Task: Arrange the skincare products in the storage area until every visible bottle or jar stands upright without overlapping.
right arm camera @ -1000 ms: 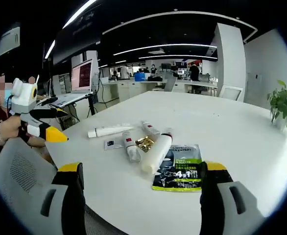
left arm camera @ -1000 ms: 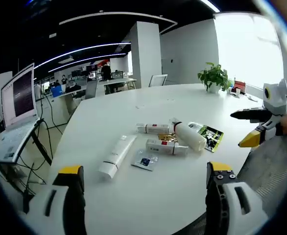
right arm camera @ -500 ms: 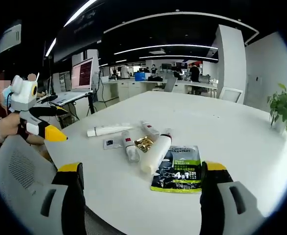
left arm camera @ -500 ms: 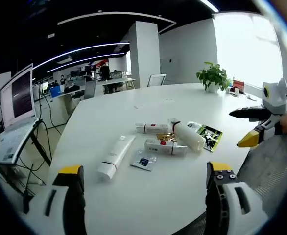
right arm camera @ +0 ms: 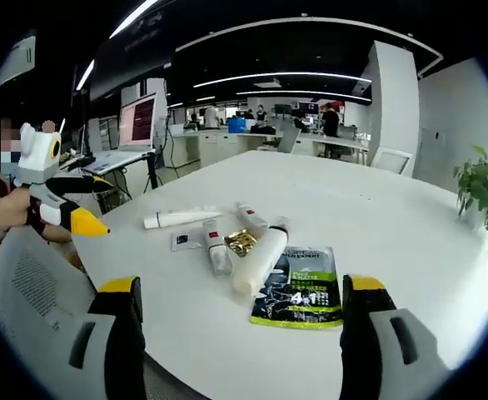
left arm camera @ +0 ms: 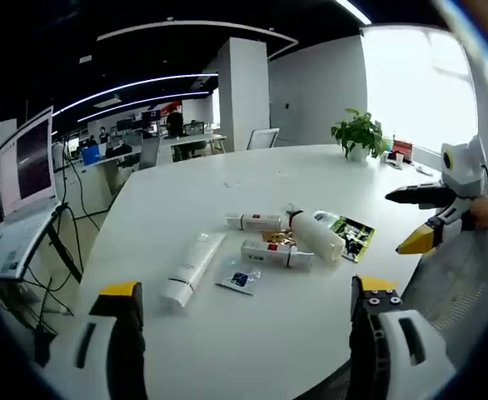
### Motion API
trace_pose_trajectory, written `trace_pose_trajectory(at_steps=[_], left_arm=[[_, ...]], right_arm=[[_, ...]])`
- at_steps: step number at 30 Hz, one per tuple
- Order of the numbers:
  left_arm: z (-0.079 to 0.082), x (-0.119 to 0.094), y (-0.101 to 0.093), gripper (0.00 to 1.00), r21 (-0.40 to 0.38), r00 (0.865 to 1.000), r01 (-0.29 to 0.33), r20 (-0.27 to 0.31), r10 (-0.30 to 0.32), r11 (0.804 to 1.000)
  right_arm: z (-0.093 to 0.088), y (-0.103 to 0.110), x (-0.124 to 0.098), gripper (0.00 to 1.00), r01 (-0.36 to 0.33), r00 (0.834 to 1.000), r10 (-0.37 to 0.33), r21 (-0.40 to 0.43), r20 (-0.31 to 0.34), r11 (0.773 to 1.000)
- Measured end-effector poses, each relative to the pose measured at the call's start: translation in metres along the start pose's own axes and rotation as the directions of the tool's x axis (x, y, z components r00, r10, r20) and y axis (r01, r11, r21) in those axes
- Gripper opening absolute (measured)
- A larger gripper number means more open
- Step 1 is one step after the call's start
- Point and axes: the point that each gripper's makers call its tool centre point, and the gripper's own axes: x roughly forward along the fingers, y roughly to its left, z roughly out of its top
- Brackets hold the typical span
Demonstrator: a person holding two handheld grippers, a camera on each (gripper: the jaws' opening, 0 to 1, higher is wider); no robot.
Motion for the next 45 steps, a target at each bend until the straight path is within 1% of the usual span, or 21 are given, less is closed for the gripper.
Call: trace_pose_trajectory(at_steps=[5, 8, 12, 17, 24, 27, 28, 29, 31, 33, 36, 38, 40, 44, 45], left_arm=[[-0.003, 0.001, 0.001, 0.99, -0.026, 1.0, 0.012, -0.003, -0.012, 1.0], [-0.002, 0.0, 0.003, 0.99, -0.023, 1.0, 0.001, 0.0, -0.001, 1.0], [-0.004, 0.001, 0.001, 0.99, -0.02, 1.0, 0.009, -0.005, -0.009, 1.0], [-0.001, 0.0, 0.002, 0.99, -0.036, 1.0, 0.009, 0.008, -0.009, 0.999], [0.001, 0.0, 0.001, 0.98, -0.047, 1.0, 0.02, 0.017, -0.019, 0.999], [0.002, 0.0, 0.0, 0.98, -0.052, 0.999, 0.028, 0.021, -0.027, 0.998], [0.002, 0.0, -0.001, 0.98, -0.051, 0.999, 0.029, 0.022, -0.027, 0.998], [0.003, 0.0, -0.001, 0.98, -0.05, 0.999, 0.032, 0.024, -0.031, 0.998], [0.003, 0.0, -0.002, 0.98, -0.054, 0.999, 0.037, 0.023, -0.036, 0.998], [0.003, 0.0, -0.003, 0.98, -0.057, 0.999, 0.043, 0.024, -0.042, 0.997], [0.004, 0.0, -0.004, 0.98, -0.059, 0.998, 0.049, 0.029, -0.047, 0.997], [0.004, 0.0, -0.005, 0.98, -0.061, 0.998, 0.052, 0.029, -0.051, 0.997], [0.004, 0.0, -0.006, 0.98, -0.063, 0.998, 0.057, 0.031, -0.056, 0.996], [0.005, 0.0, -0.007, 0.98, -0.071, 0.998, 0.061, 0.034, -0.059, 0.996], [0.005, 0.0, -0.007, 0.98, -0.072, 0.998, 0.062, 0.035, -0.059, 0.995]], right_arm=[[0.005, -0.002, 0.007, 1.0, -0.017, 1.0, 0.017, 0.016, -0.002, 1.0], [0.008, -0.001, 0.011, 1.0, -0.021, 1.0, 0.021, -0.003, -0.014, 1.0], [0.011, -0.003, 0.016, 1.0, -0.032, 0.999, 0.032, -0.025, -0.026, 0.999], [0.017, -0.007, 0.024, 1.0, -0.049, 0.998, 0.048, -0.024, -0.034, 0.999], [0.02, -0.013, 0.038, 1.0, -0.067, 0.995, 0.063, -0.057, -0.078, 0.996], [0.02, -0.013, 0.042, 0.99, -0.078, 0.992, 0.072, -0.053, -0.099, 0.996], [0.019, -0.012, 0.044, 0.97, -0.093, 0.99, 0.087, -0.047, -0.112, 0.995], [0.018, -0.013, 0.045, 0.94, -0.085, 0.99, 0.08, -0.031, -0.119, 0.996], [0.019, -0.014, 0.05, 0.89, -0.106, 0.986, 0.104, -0.012, -0.128, 0.994], [0.018, -0.014, 0.055, 0.88, -0.109, 0.984, 0.108, 0.0, -0.144, 0.994], [0.015, -0.016, 0.061, 0.86, -0.116, 0.98, 0.111, -0.02, -0.168, 0.993], [0.011, -0.014, 0.066, 0.83, -0.14, 0.972, 0.134, -0.02, -0.194, 0.99], [0.009, -0.014, 0.069, 0.8, -0.149, 0.968, 0.143, -0.013, -0.207, 0.989], [0.007, -0.02, 0.079, 0.73, -0.136, 0.966, 0.14, 0.034, -0.217, 0.99], [0.007, -0.022, 0.082, 0.71, -0.132, 0.965, 0.136, 0.029, -0.223, 0.991]])
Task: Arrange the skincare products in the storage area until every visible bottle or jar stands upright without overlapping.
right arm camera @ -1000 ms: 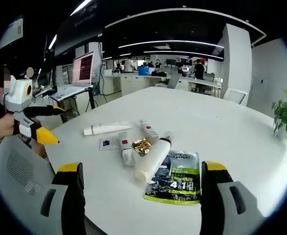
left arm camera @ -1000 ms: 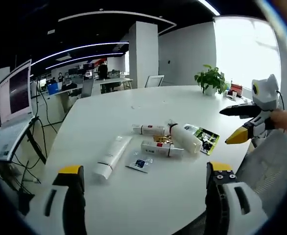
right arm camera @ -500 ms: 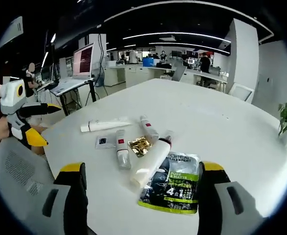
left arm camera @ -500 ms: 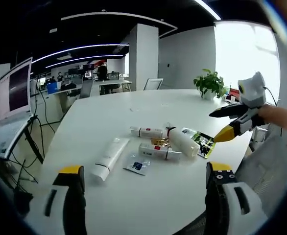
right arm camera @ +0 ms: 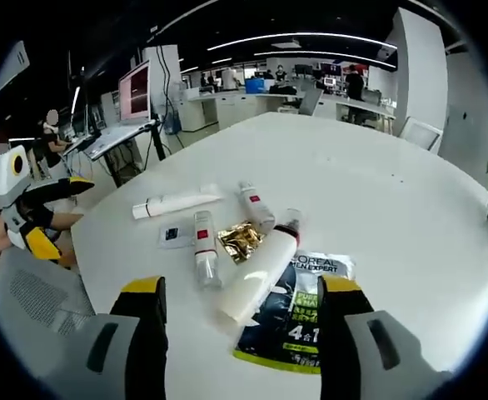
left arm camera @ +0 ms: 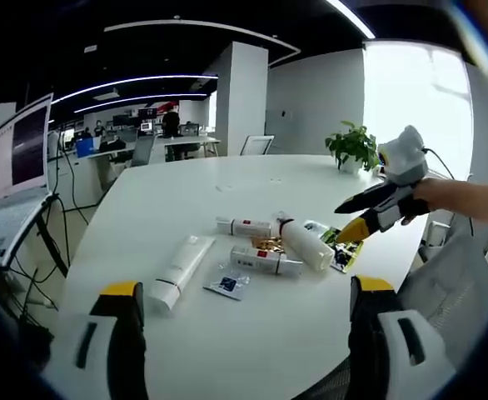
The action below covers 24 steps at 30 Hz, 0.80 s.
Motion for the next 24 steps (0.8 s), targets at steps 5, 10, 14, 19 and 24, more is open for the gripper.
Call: trace_pose_trajectory(at_steps=[5, 10, 14, 19, 24], left_arm=[[0.0, 0.0, -0.001, 0.98, -0.01, 1.0, 0.009, 0.004, -0.009, 1.0], [0.0, 0.0, -0.002, 0.98, -0.007, 1.0, 0.013, 0.003, -0.013, 1.0], [0.002, -0.001, -0.002, 0.97, -0.011, 1.0, 0.013, 0.01, -0.013, 1.0], [0.002, -0.001, 0.0, 0.97, -0.012, 1.0, 0.01, 0.017, -0.01, 1.0], [0.002, -0.001, 0.0, 0.97, -0.016, 1.0, 0.011, 0.023, -0.011, 1.0]], right_arm=[[-0.007, -0.003, 0.008, 0.64, -0.002, 0.998, 0.0, -0.036, -0.064, 0.999], [-0.01, -0.002, 0.02, 0.58, -0.027, 0.995, 0.025, -0.016, -0.096, 1.0], [-0.015, 0.001, 0.027, 0.54, -0.021, 0.99, 0.014, -0.05, -0.138, 0.999], [-0.026, 0.005, 0.037, 0.49, -0.038, 0.981, 0.032, -0.03, -0.189, 0.999], [-0.027, 0.005, 0.044, 0.46, -0.03, 0.981, 0.033, 0.018, -0.193, 0.999]])
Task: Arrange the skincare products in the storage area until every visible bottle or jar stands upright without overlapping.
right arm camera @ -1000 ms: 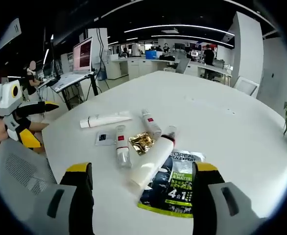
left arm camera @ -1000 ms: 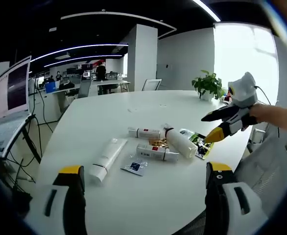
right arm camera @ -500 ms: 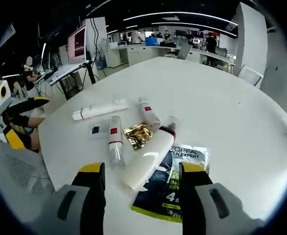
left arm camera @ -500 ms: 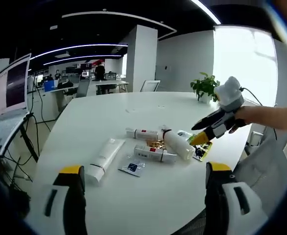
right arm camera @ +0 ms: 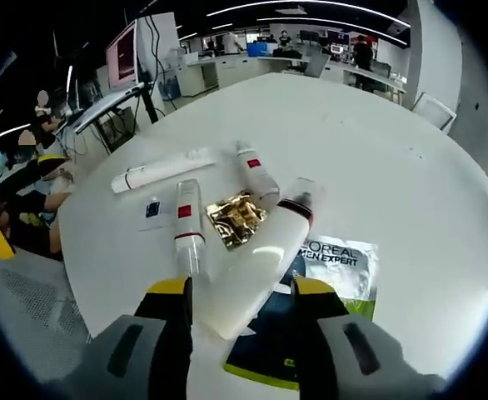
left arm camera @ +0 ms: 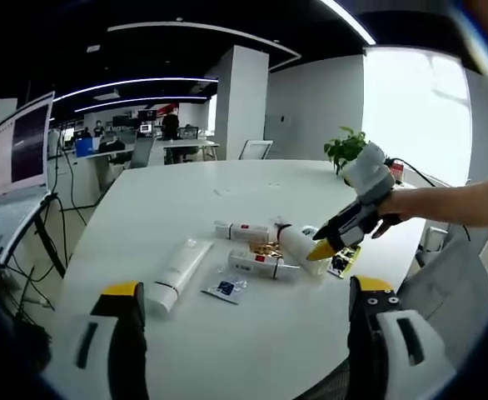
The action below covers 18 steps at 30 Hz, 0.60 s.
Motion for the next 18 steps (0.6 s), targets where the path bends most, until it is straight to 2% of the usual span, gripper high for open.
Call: trace_pose_trajectory(at_steps=[4, 6, 9, 12, 13, 18], left_arm=[[0.0, 0.0, 0.0, 0.97, 0.003, 1.0, 0.002, 0.001, -0.002, 1.0], [0.0, 0.001, -0.001, 0.97, 0.007, 1.0, 0.006, -0.001, -0.006, 1.0], [-0.002, 0.001, -0.002, 0.97, 0.006, 1.0, 0.011, -0.007, -0.011, 1.0], [-0.001, 0.001, -0.002, 0.97, 0.007, 1.0, 0.013, -0.006, -0.013, 1.0], [0.0, 0.001, -0.001, 0.97, 0.014, 1.0, 0.007, -0.006, -0.007, 1.0], [0.001, 0.001, -0.005, 0.97, 0.012, 1.0, 0.023, 0.001, -0.023, 1.0]], right_arm=[[0.0, -0.002, 0.005, 0.4, 0.006, 1.0, -0.006, 0.006, -0.021, 1.0], [0.001, -0.007, 0.007, 0.41, 0.032, 0.999, -0.032, 0.001, -0.034, 0.999], [0.0, -0.007, 0.012, 0.41, 0.015, 0.998, -0.013, 0.037, -0.062, 0.999], [-0.003, -0.008, 0.016, 0.4, 0.014, 0.996, -0.012, 0.022, -0.092, 1.0], [-0.001, -0.01, 0.02, 0.42, 0.013, 0.992, -0.011, 0.016, -0.126, 1.0], [-0.001, -0.01, 0.022, 0.43, 0.003, 0.981, -0.009, -0.029, -0.193, 1.0]])
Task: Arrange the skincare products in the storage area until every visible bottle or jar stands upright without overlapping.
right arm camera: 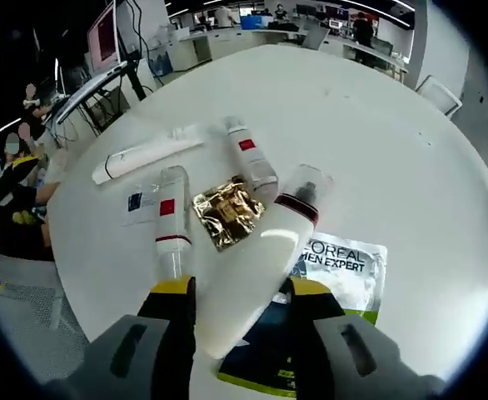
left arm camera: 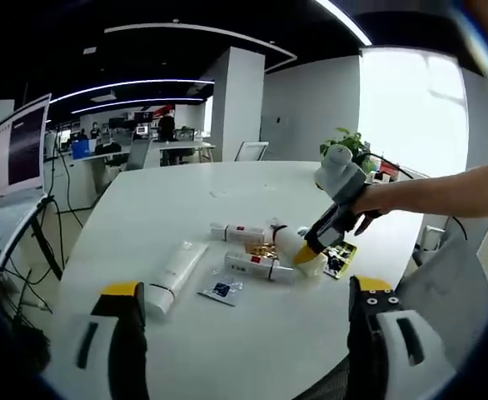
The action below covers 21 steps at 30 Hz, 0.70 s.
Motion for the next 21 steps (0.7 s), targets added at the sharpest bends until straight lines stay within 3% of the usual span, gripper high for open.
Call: trace_pose_trajectory(at_steps=[4, 12, 16, 21], left_arm=[[-0.001, 0.0, 0.0, 0.97, 0.014, 1.0, -0.006, -0.004, 0.006, 1.0], [-0.005, 0.002, -0.001, 0.97, 0.024, 1.0, -0.004, -0.03, 0.004, 1.0], [-0.011, 0.007, -0.003, 0.97, 0.014, 0.998, 0.026, -0.066, -0.025, 1.0], [-0.014, 0.013, -0.008, 0.97, 0.058, 0.99, 0.055, -0.132, -0.047, 0.997]], right_arm=[[0.003, -0.002, 0.002, 0.38, -0.014, 1.0, 0.014, -0.007, -0.022, 1.0], [0.001, 0.0, 0.009, 0.37, -0.054, 0.994, 0.05, -0.038, -0.093, 0.998], [0.0, 0.003, 0.01, 0.38, -0.056, 0.992, 0.052, -0.033, -0.119, 0.998], [-0.003, 0.005, 0.01, 0.38, -0.072, 0.988, 0.066, -0.036, -0.139, 0.997]])
